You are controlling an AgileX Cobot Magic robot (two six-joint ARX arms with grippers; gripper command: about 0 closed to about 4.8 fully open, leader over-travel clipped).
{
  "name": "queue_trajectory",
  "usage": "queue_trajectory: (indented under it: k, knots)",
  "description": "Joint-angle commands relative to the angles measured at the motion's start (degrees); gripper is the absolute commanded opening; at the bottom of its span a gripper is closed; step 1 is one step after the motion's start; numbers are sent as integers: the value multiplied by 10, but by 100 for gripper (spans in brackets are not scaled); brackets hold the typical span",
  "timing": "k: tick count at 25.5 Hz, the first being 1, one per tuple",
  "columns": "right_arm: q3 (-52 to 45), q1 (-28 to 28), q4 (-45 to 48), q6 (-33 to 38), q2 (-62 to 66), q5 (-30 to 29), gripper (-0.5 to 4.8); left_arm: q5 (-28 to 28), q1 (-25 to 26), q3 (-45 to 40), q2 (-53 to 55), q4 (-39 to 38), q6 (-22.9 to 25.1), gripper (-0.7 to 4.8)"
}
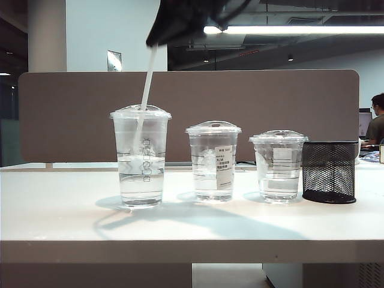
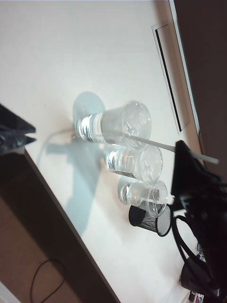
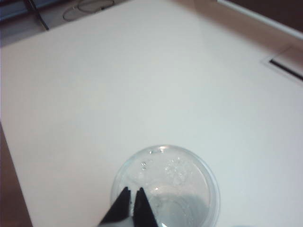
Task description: Pick up the straw and insert it into the large coffee cup.
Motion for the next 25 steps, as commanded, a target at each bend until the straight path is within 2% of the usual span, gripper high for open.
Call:
queue_trajectory:
  k: [1,2,3,4,8,9,10,11,13,16,20,22,25]
  knots:
    - [3,1,27,-2,23,-2,219,0,0,1,1,3,2,-4]
    - [3,1,29,-2,26,-2,275,0,0,1,1,3,2,-3]
    - [3,1,38,-2,28,0,427,0,0,1,1,3,2,-3]
    - [3,1,45,-2,27,4,479,0,0,1,1,3,2,-4]
    - [5,1,69,-2,-13,42,479,0,0,1,1,3,2,-3]
    - [5,1,69,-2,-42,41,395,0,0,1,1,3,2,-3]
    - [5,1,65,-2,-63,41,268,0,0,1,1,3,2,-4]
    - [5,1,60,-7,-100,41,26,-2,0,1,1,5,2,-4]
    - [4,1,56,-38,-164,55,-6,-16,0,0,1,16,2,-4]
    - [0,1,53,-52,-235,96,-6,-32,0,-11,1,60,-1,-4]
    - [-44,-1,64,-54,-337,125,-6,-8,0,-86,1,205,-34,-4]
    - [-83,-1,85,-62,-381,137,-6,-9,0,-126,1,264,-63,-4]
    - [-144,-1,120,-66,-439,136,-6,-11,0,-188,1,353,-80,-4]
